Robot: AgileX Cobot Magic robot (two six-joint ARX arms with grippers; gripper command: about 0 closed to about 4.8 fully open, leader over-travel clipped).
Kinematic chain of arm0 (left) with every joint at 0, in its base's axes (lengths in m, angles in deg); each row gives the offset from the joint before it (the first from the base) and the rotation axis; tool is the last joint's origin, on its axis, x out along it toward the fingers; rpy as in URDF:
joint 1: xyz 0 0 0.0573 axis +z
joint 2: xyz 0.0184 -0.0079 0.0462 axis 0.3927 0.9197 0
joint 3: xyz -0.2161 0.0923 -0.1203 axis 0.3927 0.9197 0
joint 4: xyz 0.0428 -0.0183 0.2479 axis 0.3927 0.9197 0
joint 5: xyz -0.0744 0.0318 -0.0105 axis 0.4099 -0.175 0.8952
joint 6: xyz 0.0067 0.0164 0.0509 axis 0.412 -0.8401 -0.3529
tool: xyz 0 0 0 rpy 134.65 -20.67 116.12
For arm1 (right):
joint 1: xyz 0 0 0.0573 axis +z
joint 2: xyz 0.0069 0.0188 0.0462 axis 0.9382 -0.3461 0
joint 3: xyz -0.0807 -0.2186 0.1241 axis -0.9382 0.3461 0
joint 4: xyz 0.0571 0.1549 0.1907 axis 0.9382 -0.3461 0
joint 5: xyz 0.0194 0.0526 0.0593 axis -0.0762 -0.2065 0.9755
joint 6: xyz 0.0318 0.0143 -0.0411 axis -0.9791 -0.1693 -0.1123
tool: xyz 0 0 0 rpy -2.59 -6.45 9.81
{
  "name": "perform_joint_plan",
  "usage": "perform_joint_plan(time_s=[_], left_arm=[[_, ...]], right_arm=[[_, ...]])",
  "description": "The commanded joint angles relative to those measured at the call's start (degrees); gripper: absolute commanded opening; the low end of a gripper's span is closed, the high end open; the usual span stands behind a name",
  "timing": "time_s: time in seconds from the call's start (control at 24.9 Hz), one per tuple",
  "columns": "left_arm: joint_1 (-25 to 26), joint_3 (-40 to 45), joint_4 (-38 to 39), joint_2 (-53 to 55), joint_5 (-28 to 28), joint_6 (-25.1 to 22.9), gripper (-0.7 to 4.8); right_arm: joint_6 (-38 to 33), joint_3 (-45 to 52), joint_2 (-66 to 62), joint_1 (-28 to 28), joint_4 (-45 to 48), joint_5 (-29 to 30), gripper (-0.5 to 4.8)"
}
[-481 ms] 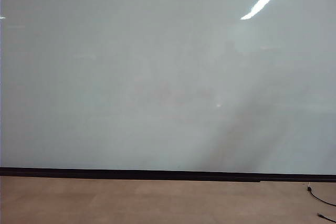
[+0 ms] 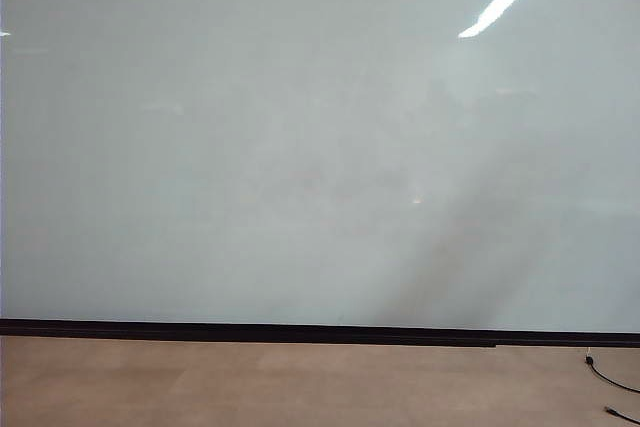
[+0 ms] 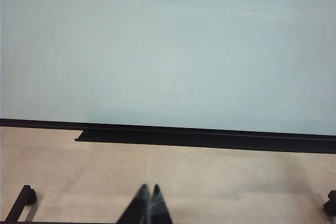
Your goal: Pick up the pen on the shelf to the right of the whiteboard and write the letter A.
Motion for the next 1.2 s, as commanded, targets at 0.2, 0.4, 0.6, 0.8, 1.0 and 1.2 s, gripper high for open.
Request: perform_joint_plan(time_s=[0.2, 0.4, 0.6, 0.8, 1.0, 1.2], left_arm=[[0.0, -0.13, -0.42, 0.02, 0.02, -0.24, -0.05], [0.0, -0.13, -0.42, 0.02, 0.02, -0.26, -0.04], [0.0, -0.13, -0.39, 0.02, 0.02, -0.26, -0.05], [0.0, -0.13, -0.39, 0.02, 0.02, -0.26, -0.05], [0.0, -0.13, -0.39, 0.02, 0.02, -0.26, -0.04], [0.0, -0.13, -0.42, 0.02, 0.02, -0.26, -0.04]], right_arm=[[-0.02, -0.28, 0.02, -0.04, 0.31, -10.8, -0.06], [-0.02, -0.28, 0.02, -0.02, 0.15, -12.04, -0.05], [-0.02, -0.28, 0.02, -0.02, -0.15, -11.21, 0.39], [-0.02, -0.28, 0.02, -0.02, -0.31, -11.28, 3.69], [-0.02, -0.28, 0.02, -0.02, -0.22, -11.28, 3.68], [-1.51, -0.28, 0.02, -0.04, 0.44, -11.8, 3.69]])
